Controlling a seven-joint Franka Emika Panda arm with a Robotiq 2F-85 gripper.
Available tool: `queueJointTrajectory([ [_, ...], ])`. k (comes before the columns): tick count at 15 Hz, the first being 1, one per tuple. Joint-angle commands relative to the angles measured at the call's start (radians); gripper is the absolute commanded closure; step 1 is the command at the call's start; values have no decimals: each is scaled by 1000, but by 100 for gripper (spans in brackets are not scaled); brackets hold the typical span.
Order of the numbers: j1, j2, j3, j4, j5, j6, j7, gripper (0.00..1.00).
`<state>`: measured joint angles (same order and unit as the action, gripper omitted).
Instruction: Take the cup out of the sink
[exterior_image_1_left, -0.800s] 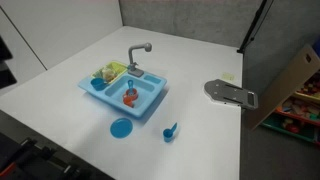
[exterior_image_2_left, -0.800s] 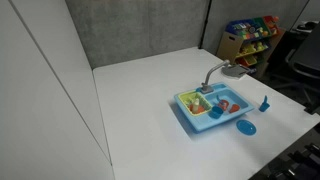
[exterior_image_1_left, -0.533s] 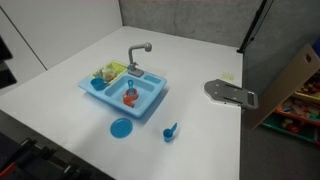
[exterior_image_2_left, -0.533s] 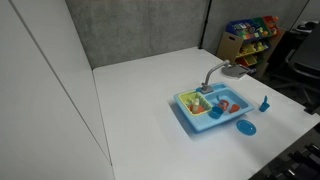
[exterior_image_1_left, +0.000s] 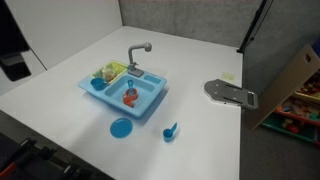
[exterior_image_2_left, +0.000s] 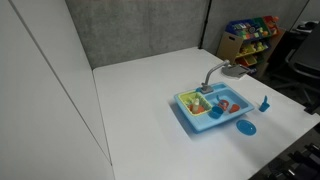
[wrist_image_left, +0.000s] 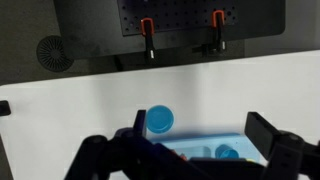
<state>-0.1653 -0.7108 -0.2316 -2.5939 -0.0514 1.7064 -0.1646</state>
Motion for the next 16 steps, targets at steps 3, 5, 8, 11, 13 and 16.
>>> queueJointTrajectory([
  [3, 31, 121, 60, 56, 37, 71, 70, 0],
  [5, 41, 164, 81, 74, 49, 105, 95, 0],
  [8, 53, 235, 109, 111, 58, 158, 134, 0],
  [11, 64, 319, 133, 158, 66, 211, 170, 0],
  [13, 72, 379, 145, 193, 68, 237, 191, 0],
  [16, 81, 472, 158, 246, 72, 274, 218, 0],
])
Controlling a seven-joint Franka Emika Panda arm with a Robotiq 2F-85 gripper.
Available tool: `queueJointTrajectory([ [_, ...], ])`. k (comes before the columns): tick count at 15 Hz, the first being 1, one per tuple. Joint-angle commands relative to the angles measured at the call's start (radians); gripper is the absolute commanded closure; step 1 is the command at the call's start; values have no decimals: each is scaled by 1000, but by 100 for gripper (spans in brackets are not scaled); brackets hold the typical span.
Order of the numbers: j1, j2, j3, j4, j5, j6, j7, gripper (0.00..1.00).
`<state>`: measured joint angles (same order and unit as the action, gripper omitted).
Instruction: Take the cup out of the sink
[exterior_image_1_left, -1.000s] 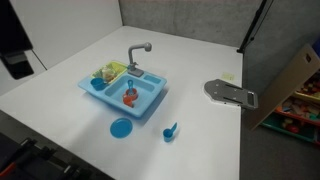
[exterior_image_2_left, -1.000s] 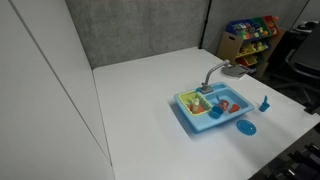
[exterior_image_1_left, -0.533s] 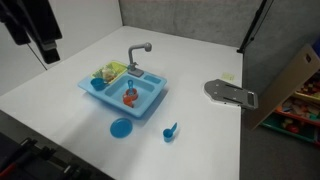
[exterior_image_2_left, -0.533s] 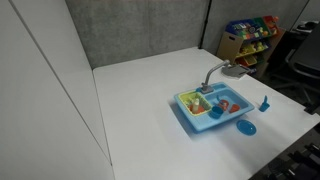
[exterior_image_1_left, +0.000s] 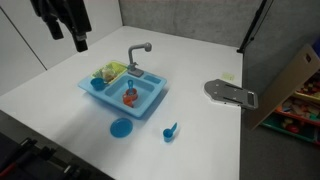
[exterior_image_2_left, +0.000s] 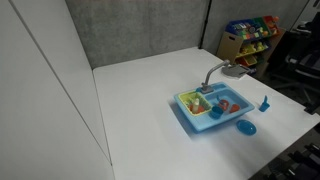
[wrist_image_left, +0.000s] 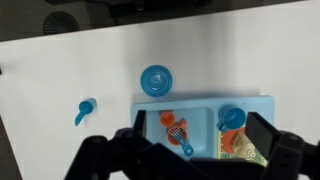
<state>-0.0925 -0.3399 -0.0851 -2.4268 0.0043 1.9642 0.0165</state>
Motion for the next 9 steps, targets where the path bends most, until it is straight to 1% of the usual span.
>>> queueJointTrajectory([
  [1, 11, 132, 15, 93, 19, 42, 43, 0],
  [3, 17, 194, 19, 122, 27, 76, 53, 0],
  [6, 25, 275, 22, 147, 33, 158, 64, 0],
  [9, 30, 337, 26, 149, 31, 254, 67, 0],
])
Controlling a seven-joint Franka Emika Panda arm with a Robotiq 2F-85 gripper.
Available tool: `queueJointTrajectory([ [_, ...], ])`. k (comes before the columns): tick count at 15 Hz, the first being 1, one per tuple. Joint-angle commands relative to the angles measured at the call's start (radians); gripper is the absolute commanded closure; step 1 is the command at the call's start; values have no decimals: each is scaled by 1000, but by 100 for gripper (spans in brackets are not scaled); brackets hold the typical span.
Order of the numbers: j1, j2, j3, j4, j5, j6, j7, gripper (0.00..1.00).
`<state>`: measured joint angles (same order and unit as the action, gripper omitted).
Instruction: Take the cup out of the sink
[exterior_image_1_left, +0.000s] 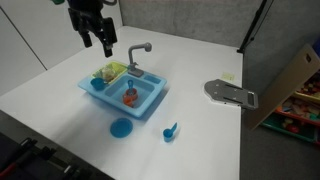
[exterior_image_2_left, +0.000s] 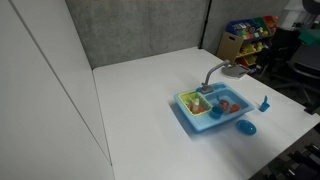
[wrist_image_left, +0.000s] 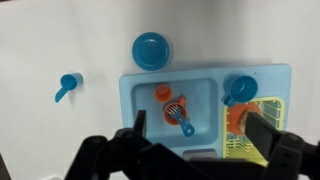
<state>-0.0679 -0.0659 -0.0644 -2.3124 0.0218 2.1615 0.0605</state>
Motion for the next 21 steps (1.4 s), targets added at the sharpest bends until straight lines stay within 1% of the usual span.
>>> queueJointTrajectory([
  [1, 6, 79, 6, 29, 9, 92, 26, 0],
  [4, 9, 129, 7, 7, -25, 204, 57, 0],
  [6, 8, 165, 4, 0, -27, 250, 62, 0],
  [14, 9, 321, -3, 9, -4, 361, 58, 0],
  [17, 12, 383, -16, 16, -16, 404, 77, 0],
  [21, 16, 466, -31, 43, -12, 423, 106, 0],
])
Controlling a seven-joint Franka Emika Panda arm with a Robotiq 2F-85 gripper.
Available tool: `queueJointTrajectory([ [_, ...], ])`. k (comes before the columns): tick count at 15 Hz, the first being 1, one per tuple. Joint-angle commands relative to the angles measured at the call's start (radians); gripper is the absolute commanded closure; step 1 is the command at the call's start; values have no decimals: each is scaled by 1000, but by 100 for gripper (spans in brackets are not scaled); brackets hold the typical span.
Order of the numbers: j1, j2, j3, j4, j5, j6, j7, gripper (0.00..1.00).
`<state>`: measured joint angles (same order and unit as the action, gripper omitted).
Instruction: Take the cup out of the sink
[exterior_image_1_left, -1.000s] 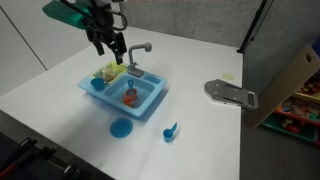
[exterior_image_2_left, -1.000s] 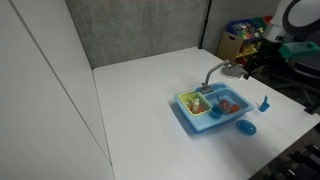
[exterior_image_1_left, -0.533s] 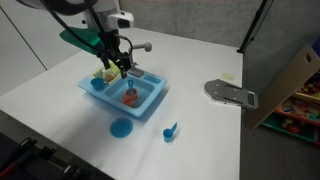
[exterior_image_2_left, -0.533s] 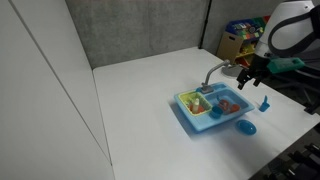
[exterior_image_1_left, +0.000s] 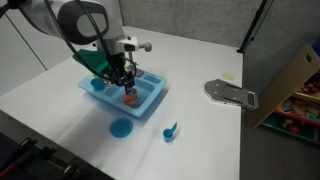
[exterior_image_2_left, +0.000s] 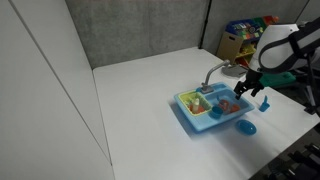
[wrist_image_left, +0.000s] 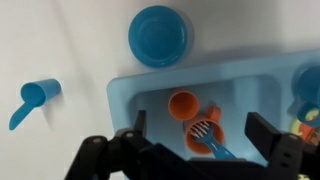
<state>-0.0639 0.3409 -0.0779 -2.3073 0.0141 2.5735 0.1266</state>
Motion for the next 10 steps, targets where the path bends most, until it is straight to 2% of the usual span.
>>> queueJointTrajectory([
  [1, 14, 81, -22, 50, -4, 11, 49, 0],
  [10, 39, 213, -29, 172, 2, -11, 90, 0],
])
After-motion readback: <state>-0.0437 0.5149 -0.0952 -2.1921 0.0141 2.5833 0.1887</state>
